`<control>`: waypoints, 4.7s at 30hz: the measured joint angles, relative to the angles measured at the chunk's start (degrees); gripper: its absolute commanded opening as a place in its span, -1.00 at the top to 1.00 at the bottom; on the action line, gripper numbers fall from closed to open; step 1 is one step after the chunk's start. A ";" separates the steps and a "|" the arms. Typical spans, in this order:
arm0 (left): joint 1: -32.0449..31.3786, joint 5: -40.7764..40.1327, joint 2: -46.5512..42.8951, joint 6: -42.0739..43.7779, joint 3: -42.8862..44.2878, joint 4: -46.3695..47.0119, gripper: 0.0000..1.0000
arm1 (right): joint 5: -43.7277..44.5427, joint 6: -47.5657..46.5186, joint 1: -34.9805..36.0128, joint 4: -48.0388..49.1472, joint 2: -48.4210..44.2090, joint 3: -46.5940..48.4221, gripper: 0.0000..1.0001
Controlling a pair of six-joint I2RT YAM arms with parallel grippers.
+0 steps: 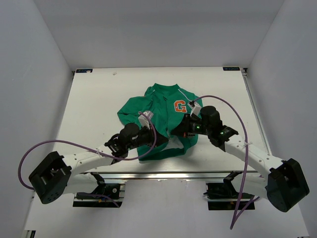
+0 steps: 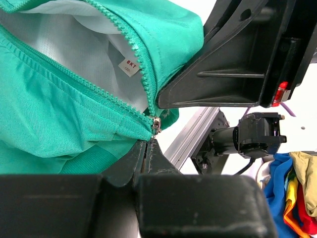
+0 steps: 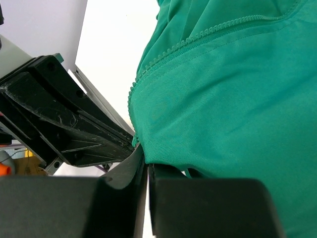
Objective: Zip up the jacket
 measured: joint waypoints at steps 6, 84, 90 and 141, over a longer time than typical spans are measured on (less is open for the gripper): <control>-0.46 -0.55 -0.07 -2.75 0.24 0.33 1.00 | -1.64 1.03 0.00 1.40 -0.50 -0.63 -0.11; -0.63 -4.24 0.33 -10.60 -1.66 6.45 1.00 | -3.13 -0.59 0.02 9.70 -10.47 -10.86 1.00; -0.63 -2.80 1.11 -8.59 -0.37 4.17 1.00 | -0.92 -6.10 0.15 1.27 -8.52 -6.27 1.00; -0.63 1.51 3.23 -1.97 8.35 -11.96 1.00 | 2.62 -22.18 2.47 -12.17 -3.52 2.95 1.00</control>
